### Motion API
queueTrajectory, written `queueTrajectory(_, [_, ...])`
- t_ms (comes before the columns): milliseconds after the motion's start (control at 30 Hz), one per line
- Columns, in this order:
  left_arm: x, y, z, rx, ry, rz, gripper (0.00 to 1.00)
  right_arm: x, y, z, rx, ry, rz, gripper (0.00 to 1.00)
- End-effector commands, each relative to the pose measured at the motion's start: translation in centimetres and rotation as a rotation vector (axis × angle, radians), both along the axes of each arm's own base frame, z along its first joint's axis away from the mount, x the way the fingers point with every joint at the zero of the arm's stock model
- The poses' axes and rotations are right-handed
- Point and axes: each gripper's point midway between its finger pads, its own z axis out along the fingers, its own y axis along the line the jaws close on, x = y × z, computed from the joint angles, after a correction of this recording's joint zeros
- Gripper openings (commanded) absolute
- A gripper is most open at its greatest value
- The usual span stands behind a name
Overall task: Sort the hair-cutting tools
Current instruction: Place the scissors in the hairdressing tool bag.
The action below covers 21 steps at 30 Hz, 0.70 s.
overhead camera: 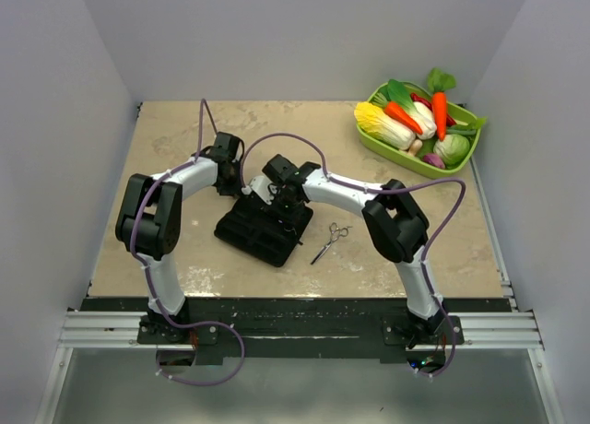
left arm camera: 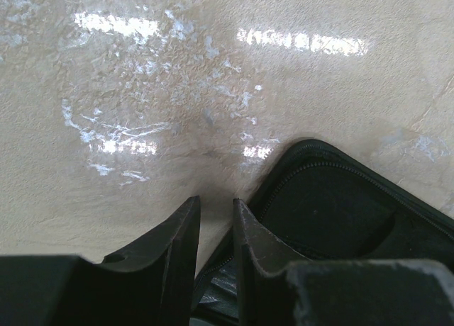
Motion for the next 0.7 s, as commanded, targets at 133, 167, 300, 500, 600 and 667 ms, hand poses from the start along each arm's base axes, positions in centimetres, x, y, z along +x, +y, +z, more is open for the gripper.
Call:
queueTrajectory(133, [-2.2,-1.3,-1.4,-0.052,0.076,-0.024,0.3,3.4,4.4,0.1,0.156,-0.156,-0.014,0.29])
queueTrajectory(167, [-2.3,-1.3,-1.4,-0.051,0.075,-0.025,0.3,3.6,4.6,0.0,0.162,-0.164,-0.01,0.29])
queueTrajectory(300, [-2.4,-1.3,-1.5,-0.05,0.077,-0.026,0.3,4.3,5.8,0.4,0.204,-0.187,0.016,0.29])
queueTrajectory(500, [-2.3,-1.4,-1.3,-0.052,0.071,-0.028,0.3,4.0,6.9,1.1,0.231,-0.163,0.021,0.31])
queueTrajectory(600, [-2.3,-1.4,-1.1,-0.053,0.07,-0.03,0.3,3.7,6.1,2.2,0.211,-0.163,0.007,0.33])
queueTrajectory(667, [-2.3,-1.4,-1.0,-0.049,0.067,-0.028,0.3,3.7,5.4,4.3,0.205,-0.182,-0.011,0.33])
